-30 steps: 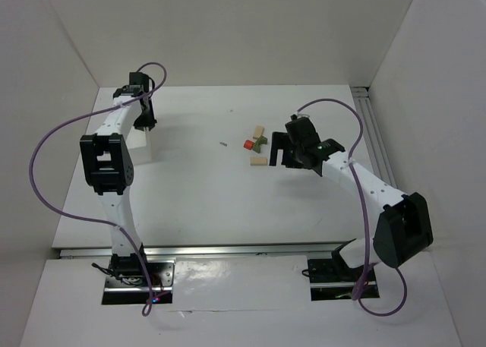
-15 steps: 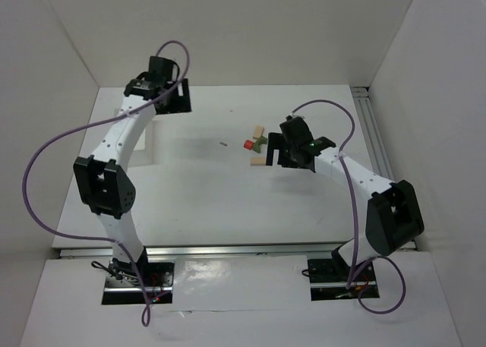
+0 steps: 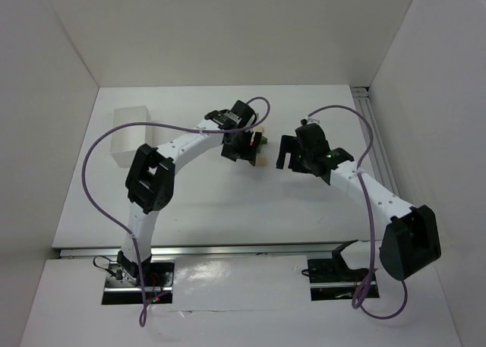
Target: Build the wood block tower
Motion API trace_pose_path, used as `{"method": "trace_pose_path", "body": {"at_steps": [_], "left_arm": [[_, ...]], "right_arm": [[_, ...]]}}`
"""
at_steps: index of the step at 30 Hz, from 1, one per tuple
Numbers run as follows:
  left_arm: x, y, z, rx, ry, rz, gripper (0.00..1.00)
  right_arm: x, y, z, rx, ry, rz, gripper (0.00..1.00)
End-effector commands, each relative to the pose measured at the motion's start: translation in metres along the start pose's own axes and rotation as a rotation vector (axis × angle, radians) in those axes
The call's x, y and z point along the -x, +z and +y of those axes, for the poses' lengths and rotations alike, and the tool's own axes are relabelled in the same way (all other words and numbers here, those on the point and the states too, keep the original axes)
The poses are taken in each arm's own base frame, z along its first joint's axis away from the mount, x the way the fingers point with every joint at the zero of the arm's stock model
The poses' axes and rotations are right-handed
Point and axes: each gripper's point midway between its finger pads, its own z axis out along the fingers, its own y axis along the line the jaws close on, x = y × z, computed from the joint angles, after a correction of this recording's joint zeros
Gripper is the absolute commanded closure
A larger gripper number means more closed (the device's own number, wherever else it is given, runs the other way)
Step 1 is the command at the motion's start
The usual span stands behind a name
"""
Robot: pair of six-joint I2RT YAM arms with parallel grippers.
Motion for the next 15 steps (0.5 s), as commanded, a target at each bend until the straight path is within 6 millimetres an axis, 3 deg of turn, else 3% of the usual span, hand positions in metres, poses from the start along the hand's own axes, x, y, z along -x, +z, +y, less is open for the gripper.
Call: {"method": "trace_pose_path", "body": {"at_steps": [1, 3, 10, 15], "left_arm": [[0.013, -0.007, -0.008, 0.004, -0.041, -0.034, 0.19], [0.017, -0.001, -0.014, -0.032, -0.039, -0.042, 0.20], [0.009, 0.026, -0.020, -0.013, -0.050, 0.023, 0.20], [0.020, 0.039, -0.020, 0.011, -0.133, -0.011, 0.20]], "right_arm": [[0.020, -0.011, 0.006, 0.051, 0.043, -0.081, 0.07], [0.019, -0.006, 0.001, 0.016, 0.041, -0.073, 0.07], [0.039, -0.032, -0.006, -0.019, 0.034, -0.150, 0.06], [0.031, -0.034, -0.018, -0.071, 0.029, -0.132, 0.03]]}}
